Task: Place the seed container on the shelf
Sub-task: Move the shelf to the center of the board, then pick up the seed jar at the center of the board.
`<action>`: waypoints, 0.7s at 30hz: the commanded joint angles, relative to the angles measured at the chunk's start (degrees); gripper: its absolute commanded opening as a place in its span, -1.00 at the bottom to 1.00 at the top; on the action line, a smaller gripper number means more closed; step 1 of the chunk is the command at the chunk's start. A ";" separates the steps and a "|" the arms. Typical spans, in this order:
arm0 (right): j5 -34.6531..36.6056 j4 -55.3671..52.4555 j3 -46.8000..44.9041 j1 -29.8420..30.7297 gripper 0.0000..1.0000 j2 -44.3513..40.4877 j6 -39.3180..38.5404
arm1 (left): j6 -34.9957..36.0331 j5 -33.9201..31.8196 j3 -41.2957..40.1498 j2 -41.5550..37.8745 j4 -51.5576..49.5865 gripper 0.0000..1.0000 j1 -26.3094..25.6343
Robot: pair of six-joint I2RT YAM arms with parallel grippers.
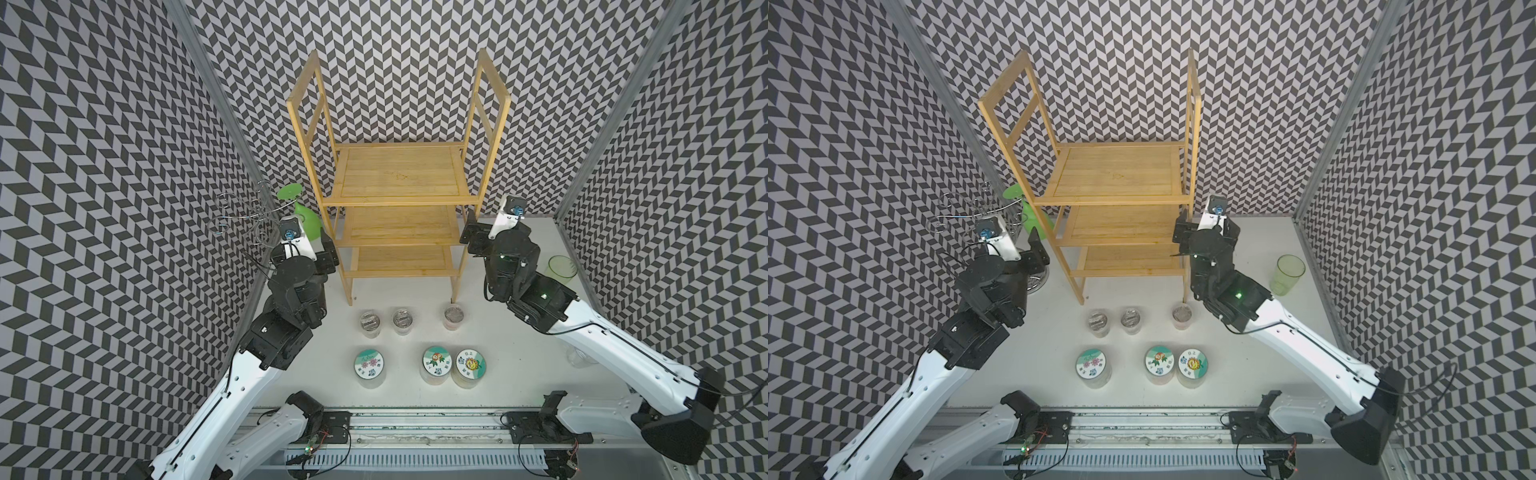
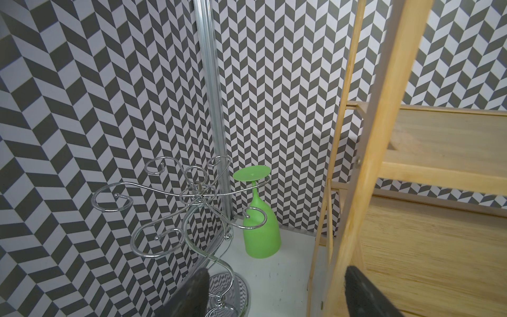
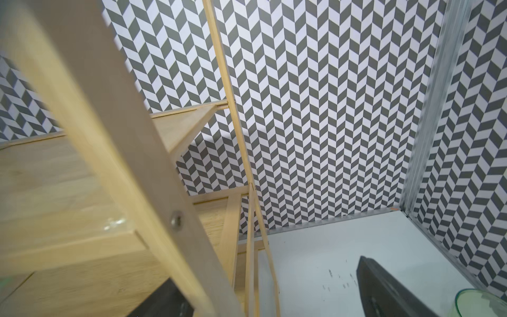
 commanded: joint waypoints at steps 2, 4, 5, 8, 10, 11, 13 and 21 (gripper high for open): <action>-0.03 -15.07 2.39 2.93 0.99 -3.87 10.11 | -3.57 1.66 1.66 -1.24 -4.92 0.57 0.26; -0.10 -21.40 2.85 4.73 0.99 -4.59 14.42 | -4.79 2.18 1.66 -1.45 -6.43 0.57 0.27; -0.17 -24.76 3.12 5.70 0.99 -4.81 16.83 | -5.30 2.44 1.66 -1.53 -7.16 0.57 0.26; -1.71 -34.29 4.04 8.01 0.96 -5.00 23.97 | -6.58 3.80 1.81 -1.54 -9.60 0.57 0.26; -4.30 -40.21 4.81 8.98 0.95 -4.67 28.49 | -7.50 4.85 2.73 -0.91 -12.28 0.57 0.26; -5.78 -43.00 5.18 9.50 0.95 -4.36 30.94 | -8.52 5.30 3.59 -0.43 -14.20 0.57 0.31; -8.91 -48.05 6.22 10.22 0.92 -3.54 34.66 | -10.21 6.21 4.65 0.17 -17.18 0.56 0.04; -23.44 -64.01 8.45 10.73 0.91 1.48 45.55 | -15.38 9.60 4.56 -0.63 -25.15 0.57 -0.81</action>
